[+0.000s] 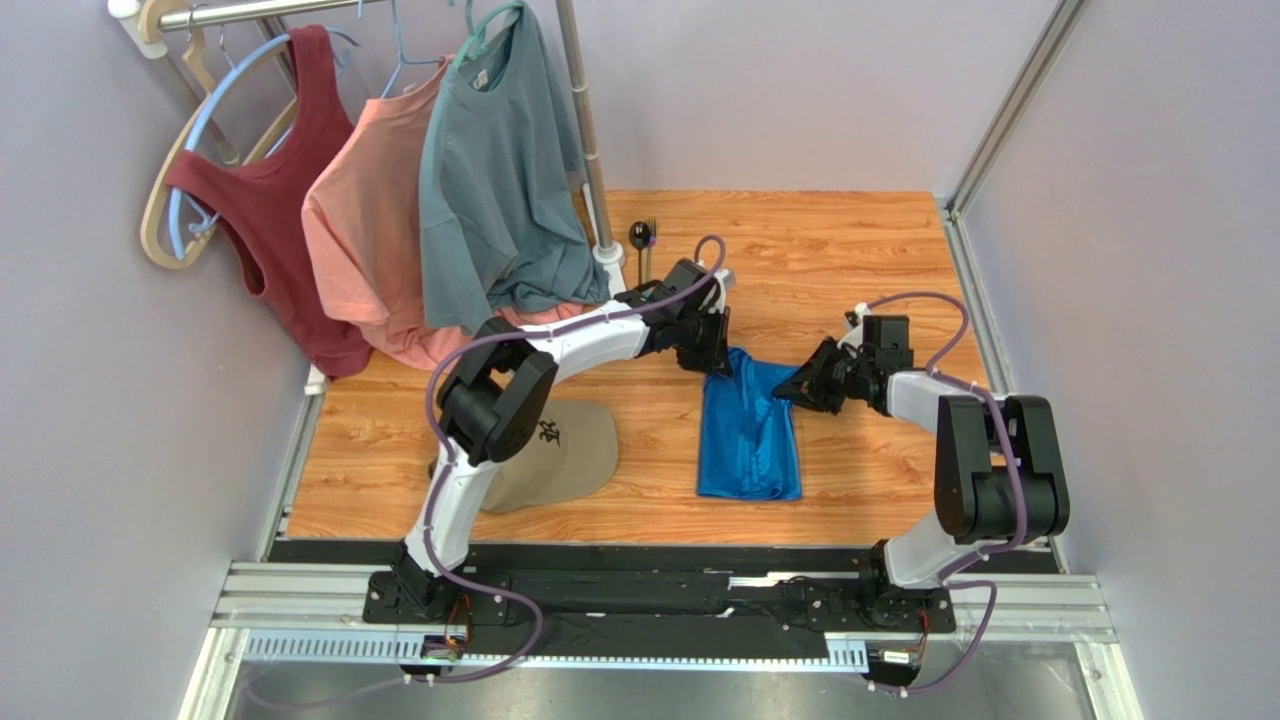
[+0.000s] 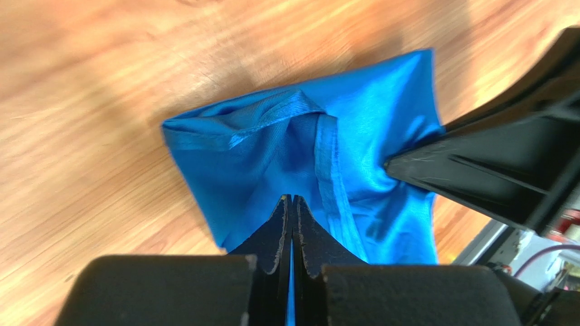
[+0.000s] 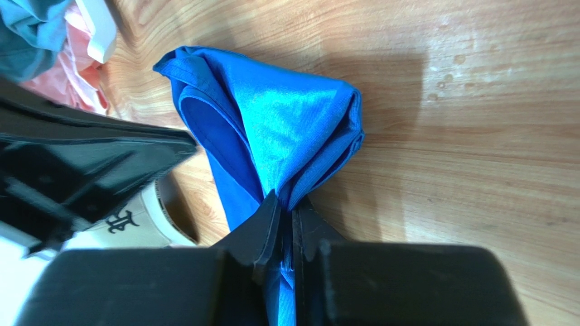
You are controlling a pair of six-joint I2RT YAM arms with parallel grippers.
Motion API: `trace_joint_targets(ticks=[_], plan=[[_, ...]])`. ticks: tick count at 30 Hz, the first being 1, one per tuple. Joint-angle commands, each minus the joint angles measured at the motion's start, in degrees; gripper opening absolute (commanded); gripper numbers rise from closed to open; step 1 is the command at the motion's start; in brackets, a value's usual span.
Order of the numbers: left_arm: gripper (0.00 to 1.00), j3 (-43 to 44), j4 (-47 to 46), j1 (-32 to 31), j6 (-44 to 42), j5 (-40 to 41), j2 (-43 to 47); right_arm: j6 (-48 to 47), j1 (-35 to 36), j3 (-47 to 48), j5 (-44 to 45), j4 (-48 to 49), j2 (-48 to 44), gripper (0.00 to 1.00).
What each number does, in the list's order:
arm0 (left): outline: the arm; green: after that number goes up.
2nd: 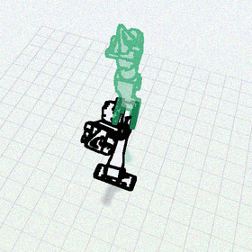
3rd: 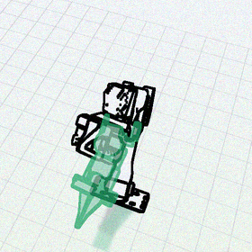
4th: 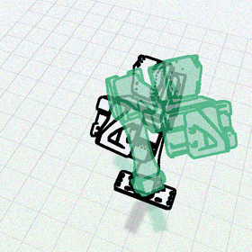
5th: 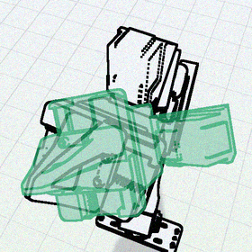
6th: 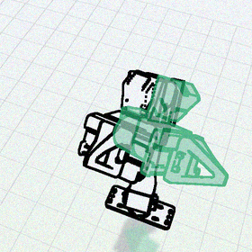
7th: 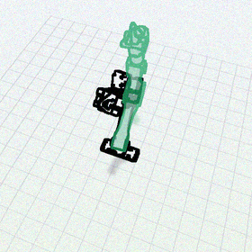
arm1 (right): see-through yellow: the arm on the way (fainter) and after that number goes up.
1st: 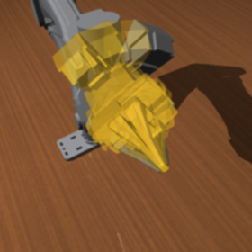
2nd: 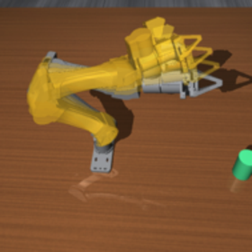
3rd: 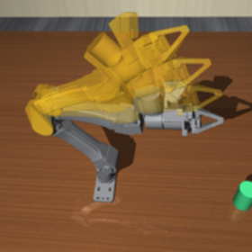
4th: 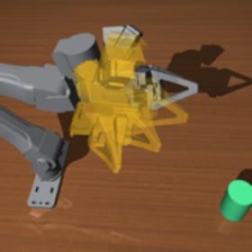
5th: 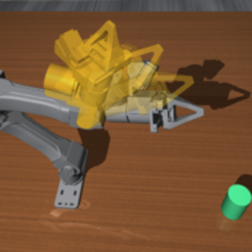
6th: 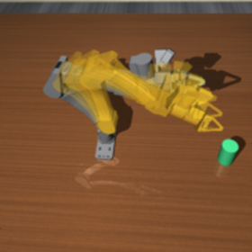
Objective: Fold the napkin into a case and place the utensils inside
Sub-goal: Pick up the 2/3-rectangle-folded napkin at the center of the board.
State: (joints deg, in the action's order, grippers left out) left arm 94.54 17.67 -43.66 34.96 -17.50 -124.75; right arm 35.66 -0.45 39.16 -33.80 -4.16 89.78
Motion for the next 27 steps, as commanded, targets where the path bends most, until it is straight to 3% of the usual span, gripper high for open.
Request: trace_joint_targets(ticks=[1, 8, 14, 21, 27], plan=[[0.00, 3.28, -1.76, -0.99, -0.25, -2.01, -1.90, -3.75, 0.18, 2.94, 1.90, -1.81, -0.13, 0.11], [0.00, 3.98, -4.13, -1.34, 1.07, -4.03, -4.27, -4.98, 0.18, 4.70, 1.81, -3.57, -0.39, 0.11], [0.00, 4.33, -5.28, -1.69, 3.18, -4.65, -6.91, -4.55, 5.54, 7.33, 4.09, -7.17, -1.54, 0.08], [0.00, 3.46, -6.60, -1.87, 4.41, -5.00, -7.70, -5.51, 11.43, 12.60, 15.58, -16.39, -2.24, 0.09], [0.00, 1.88, -8.96, -1.87, 5.73, -5.79, -7.79, -3.50, 17.32, 15.33, 24.47, -19.83, -0.83, 0.03]])
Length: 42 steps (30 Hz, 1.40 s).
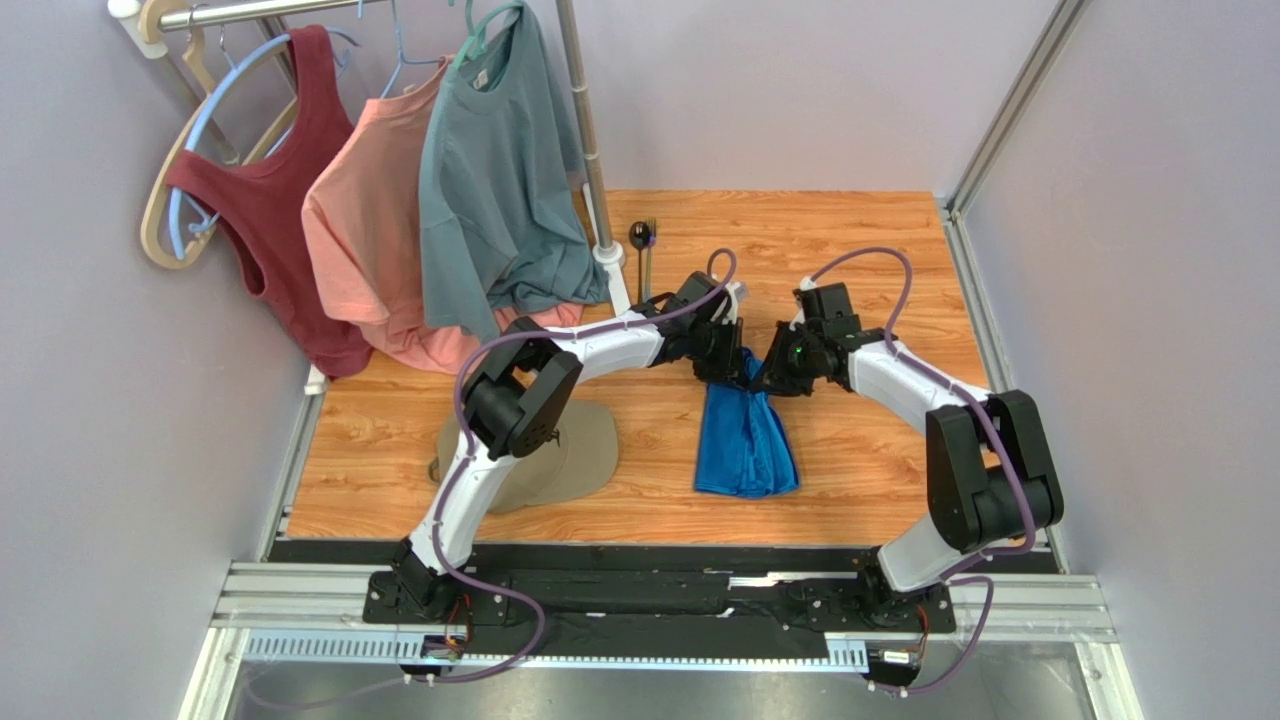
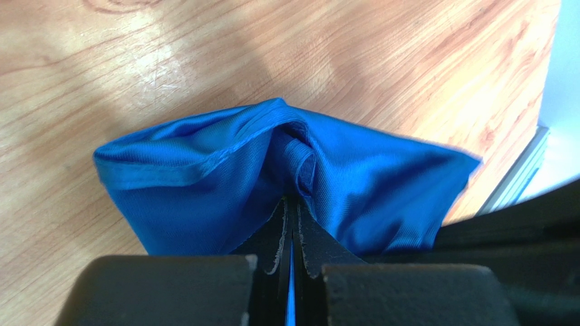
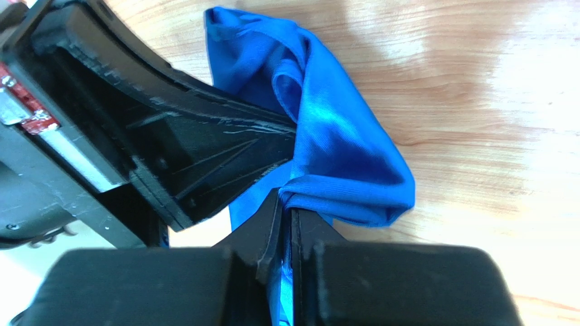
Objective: Fold the napkin into a case and place the utensils inside
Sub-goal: Pick up the 2/3-rectangle-folded napkin at the center of the board, then fold the 2/3-rectangle-folded napkin at the center of the board.
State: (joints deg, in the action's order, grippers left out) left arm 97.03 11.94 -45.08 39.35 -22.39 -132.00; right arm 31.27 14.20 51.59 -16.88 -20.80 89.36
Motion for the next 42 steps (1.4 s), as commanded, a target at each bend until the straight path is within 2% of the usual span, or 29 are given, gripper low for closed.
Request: trace_joint_targets(ticks=[1, 5, 10, 12, 13, 16, 20, 21, 26, 30, 34, 36, 42], plan=[[0.00, -0.88, -4.11, -0.53, 1.86, -0.99, -0.62, 1.77, 3.55, 3.16, 8.00, -3.11, -0.16, 0.02], [0.00, -1.85, -4.65, -0.54, 1.87, -1.51, -0.45, 5.64, 5.49, 5.26, 13.35, -3.89, 1.60, 0.01], [0.00, -2.02, -1.76, -0.54, 0.12, -1.34, 2.36, 4.25, 6.19, 8.35, 16.71, -8.47, 4.77, 0.00], [0.03, -2.29, -0.26, -0.45, -0.59, -0.20, 5.17, 2.58, 6.20, 8.17, 19.49, -9.35, 4.24, 0.00], [0.09, -2.55, 0.88, -0.36, -1.29, 0.15, 6.14, 2.14, 6.19, 8.09, 19.96, -9.61, 3.46, 0.00], [0.16, -2.20, 4.12, 0.08, -2.09, -0.10, 9.04, -0.24, 6.19, 9.14, 21.28, -11.80, 3.45, 0.00], [0.16, -5.52, 5.37, 0.78, -2.35, -0.11, 13.42, -2.26, 6.19, 10.81, 21.89, -14.53, 3.80, 0.00], [0.12, -6.58, 5.11, 0.87, -2.26, 0.15, 14.14, -2.61, 6.11, 11.07, 22.16, -15.32, 3.71, 0.00], [0.08, -14.14, -1.04, 0.43, -0.25, -1.24, 15.38, -4.02, 6.28, 12.48, 23.04, -16.73, 4.24, 0.00], [0.03, -14.68, -5.61, -2.02, 3.96, -1.60, 12.04, -4.28, 7.07, 14.67, 24.96, -19.18, 5.64, 0.00], [0.03, -16.79, -13.85, -4.66, 7.93, 0.86, 11.33, -3.76, 8.39, 18.54, 27.51, -23.32, 8.71, 0.00], [0.02, -15.83, -14.32, -5.28, 8.72, 1.83, 9.76, -2.27, 9.00, 20.64, 30.05, -26.12, 9.51, 0.00], [0.01, -18.45, -25.64, -5.63, 15.30, -1.95, 5.70, 2.65, 11.90, 24.78, 35.07, -32.98, 14.34, 0.00]])
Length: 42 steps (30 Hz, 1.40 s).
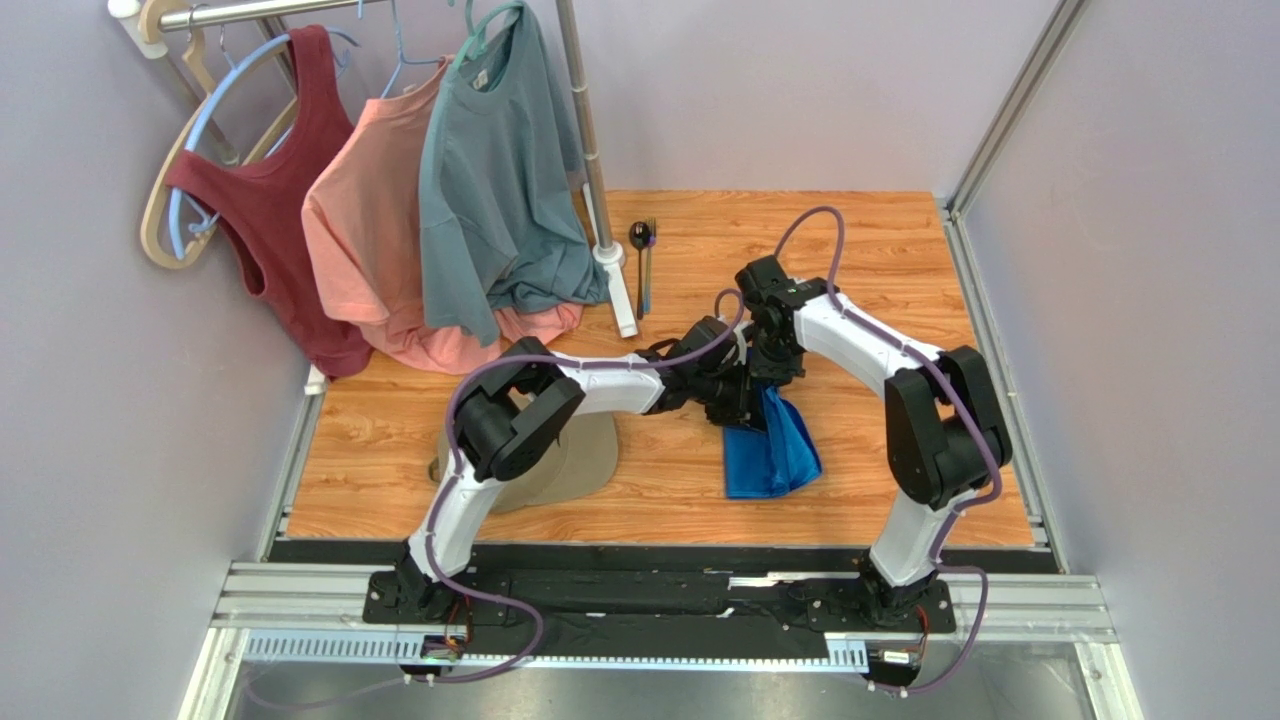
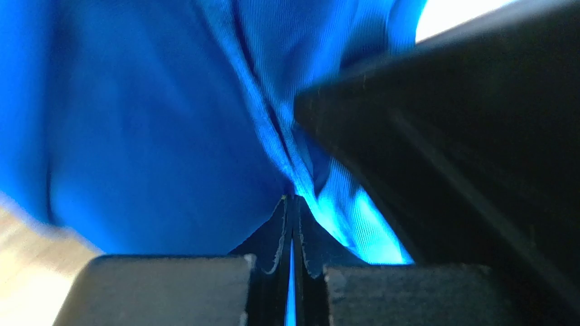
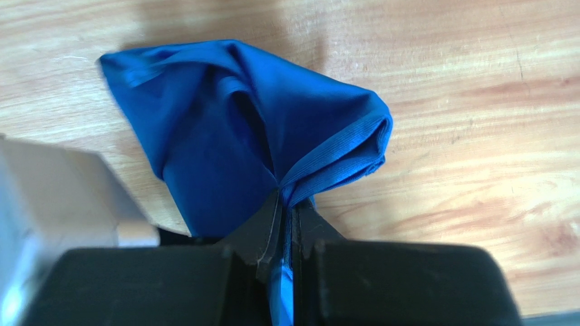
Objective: Fold the napkin into a case and place the utensils inside
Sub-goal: Fold the 2/3-rectangle-folded napkin at the center of the board.
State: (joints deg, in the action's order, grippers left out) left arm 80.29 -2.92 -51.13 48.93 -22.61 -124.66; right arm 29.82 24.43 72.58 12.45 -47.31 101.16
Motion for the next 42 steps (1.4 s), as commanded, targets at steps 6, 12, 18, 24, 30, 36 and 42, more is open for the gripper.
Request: trace_joint_targets(ticks=[6, 12, 18, 24, 30, 36, 42], plan=[[0.04, -9.44, -17.39, 0.33, 3.47, 1.69, 4.59, 8.41, 2.73, 3.54, 9.25, -8.41, 3.08, 0.00], [0.13, -13.93, -10.47, 0.51, -0.58, 4.50, 13.29, 7.09, 2.73, 2.48, 12.33, -7.18, 0.88, 0.00], [0.07, -15.16, -1.93, 3.92, -1.81, 5.65, 15.50, 5.68, 3.08, 3.89, 12.78, -8.32, 2.10, 0.00], [0.07, -15.96, -8.92, 4.99, -1.03, 4.51, 10.33, 7.70, 4.93, 5.82, 13.92, -10.69, 4.83, 0.00], [0.06, -15.34, -16.66, 3.68, 3.80, 2.31, 4.87, 12.19, 6.69, 11.00, 18.31, -16.93, 9.30, 0.00], [0.06, -15.43, -20.71, 1.22, 6.70, 3.45, 3.29, 16.40, 8.27, 15.05, 21.13, -22.82, 15.11, 0.00], [0.08, -20.35, -24.50, 1.74, 5.39, 4.50, 5.65, 15.54, 8.71, 14.35, 21.39, -21.16, 16.61, 0.00]])
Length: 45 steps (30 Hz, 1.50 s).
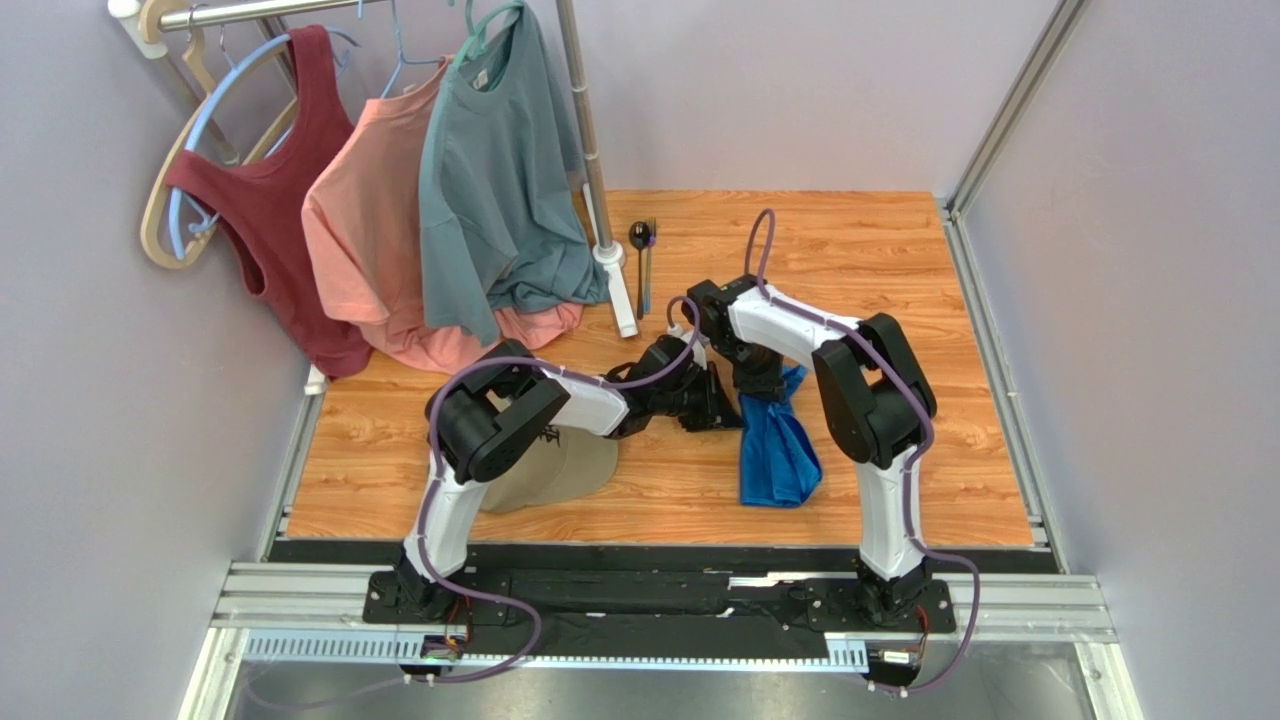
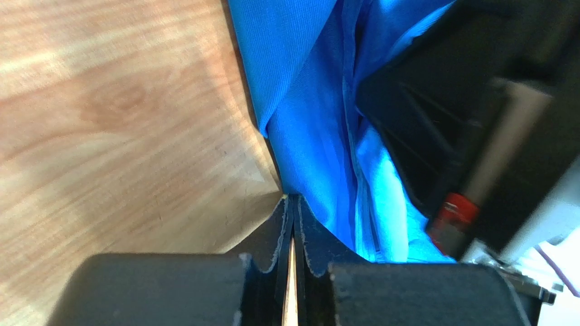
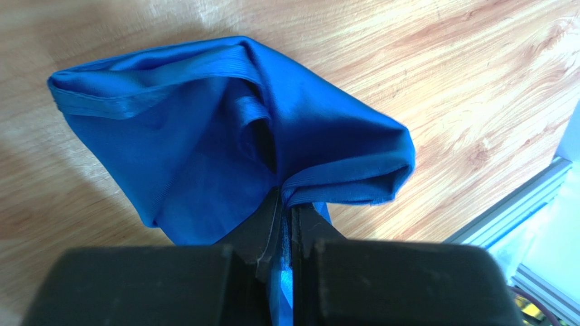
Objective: Fold the napkin into a case and place the utensils inside
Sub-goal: Fold the 2/3-rectangle-folded napkin at the center of the board.
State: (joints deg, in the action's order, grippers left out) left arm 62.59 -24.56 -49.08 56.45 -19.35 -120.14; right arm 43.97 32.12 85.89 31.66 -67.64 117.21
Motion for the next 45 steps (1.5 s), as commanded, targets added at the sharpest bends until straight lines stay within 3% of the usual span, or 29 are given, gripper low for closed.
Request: trace_joint_targets(ticks=[1, 7, 12, 13, 14, 19, 25, 31, 32, 33, 39, 42, 43, 45], plan=[[0.08, -3.43, -3.13, -0.31, -2.30, 1.07, 1.65, 1.13, 1.02, 1.21, 1.66, -0.40, 0.57, 0.05], [0.19, -8.34, -10.50, -0.31, -3.97, -0.68, 4.28, 0.51, 1.19, 1.65, -3.70, 2.33, 0.65, 0.14], [0.30, -16.17, -15.08, -0.40, -13.45, 3.00, 10.97, -1.07, 1.19, -0.45, -9.06, 5.40, -0.57, 0.29], [0.44, -17.31, -14.73, -0.40, -14.42, 3.53, 12.72, -1.25, 1.19, -0.89, -9.42, 5.84, -1.62, 0.33], [0.66, -17.24, -14.12, -0.40, -16.43, 3.10, 13.34, -1.51, 1.19, -1.51, -10.38, 6.55, -2.07, 0.35], [0.66, -17.50, -11.75, -2.51, -18.73, 4.14, 16.94, -1.95, 1.10, -2.39, -15.92, 7.87, -4.96, 0.47], [0.60, -17.24, -11.65, -2.77, -17.25, 5.72, 16.17, -3.18, 0.40, -1.95, -20.67, 8.57, -8.93, 0.52], [0.69, -17.32, -12.62, -2.69, -14.88, 5.03, 15.37, -2.66, 0.23, -1.08, -23.04, 8.22, -8.23, 0.53], [0.71, -17.15, -12.53, -2.95, -14.53, 4.77, 15.72, -2.13, 0.31, -0.99, -23.83, 7.87, -7.53, 0.51], [0.72, -17.15, -12.19, -3.21, -14.52, 5.55, 16.16, -1.17, 0.49, -0.55, -23.84, 7.35, -6.30, 0.36], [0.68, -18.64, -0.77, -3.66, -14.44, 18.11, 21.34, 2.00, 1.54, 1.12, -23.41, 5.67, -4.00, 0.36], [0.60, -21.00, -3.30, -3.65, -14.44, 17.60, 23.10, 2.88, 1.89, 0.60, -19.80, 5.24, -4.01, 0.34], [0.54, -21.36, -3.83, -3.65, -13.39, 17.07, 23.28, 3.05, 1.89, 0.60, -19.79, 5.23, -3.40, 0.29], [0.47, -21.54, -6.28, -3.65, -13.20, 14.54, 23.28, 4.54, 2.24, 1.12, -19.97, 4.62, -2.60, 0.08]])
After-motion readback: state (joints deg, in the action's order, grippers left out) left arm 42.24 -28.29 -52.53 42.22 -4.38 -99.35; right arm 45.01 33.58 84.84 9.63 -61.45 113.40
